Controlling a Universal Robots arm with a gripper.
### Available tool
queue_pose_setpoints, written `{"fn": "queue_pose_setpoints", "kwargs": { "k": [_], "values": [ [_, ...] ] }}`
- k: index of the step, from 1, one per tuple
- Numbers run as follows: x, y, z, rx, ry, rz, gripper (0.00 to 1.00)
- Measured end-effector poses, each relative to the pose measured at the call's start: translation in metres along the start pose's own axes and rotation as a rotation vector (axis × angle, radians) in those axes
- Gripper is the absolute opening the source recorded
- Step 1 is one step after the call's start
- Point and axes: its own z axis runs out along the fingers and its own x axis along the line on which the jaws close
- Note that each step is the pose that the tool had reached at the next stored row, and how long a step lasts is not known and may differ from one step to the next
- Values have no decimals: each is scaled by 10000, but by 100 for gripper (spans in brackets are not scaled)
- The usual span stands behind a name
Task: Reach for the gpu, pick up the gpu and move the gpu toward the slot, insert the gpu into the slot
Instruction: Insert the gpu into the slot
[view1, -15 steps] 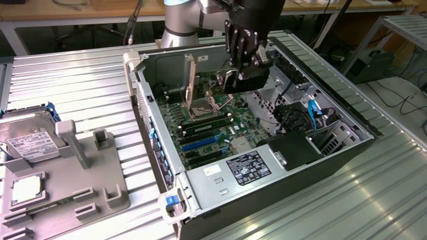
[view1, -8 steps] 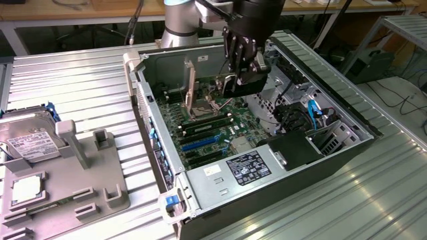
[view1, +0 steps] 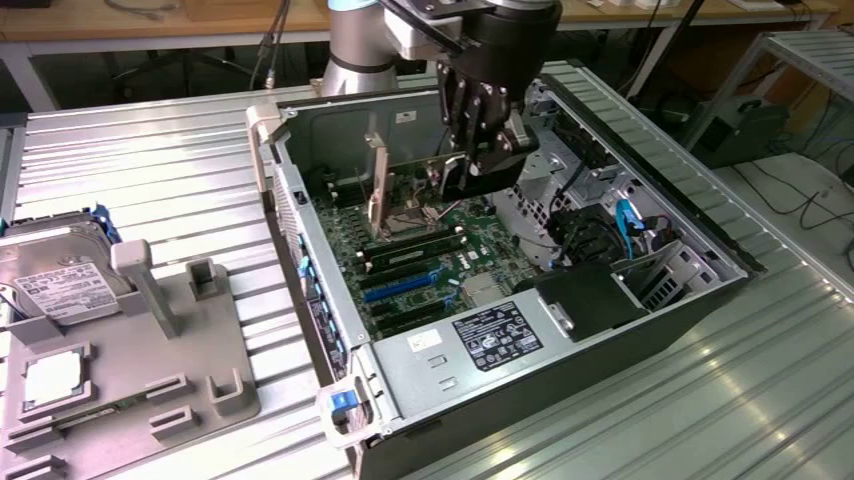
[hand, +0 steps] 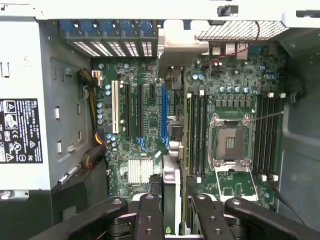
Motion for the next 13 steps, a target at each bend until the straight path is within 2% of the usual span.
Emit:
{"fn": "queue_pose_setpoints", "kwargs": {
  "k": [4, 13],
  "values": [
    [0, 49, 29, -62, 4, 1, 27],
    [2, 89, 204, -67, 3, -20, 27]
  ]
}}
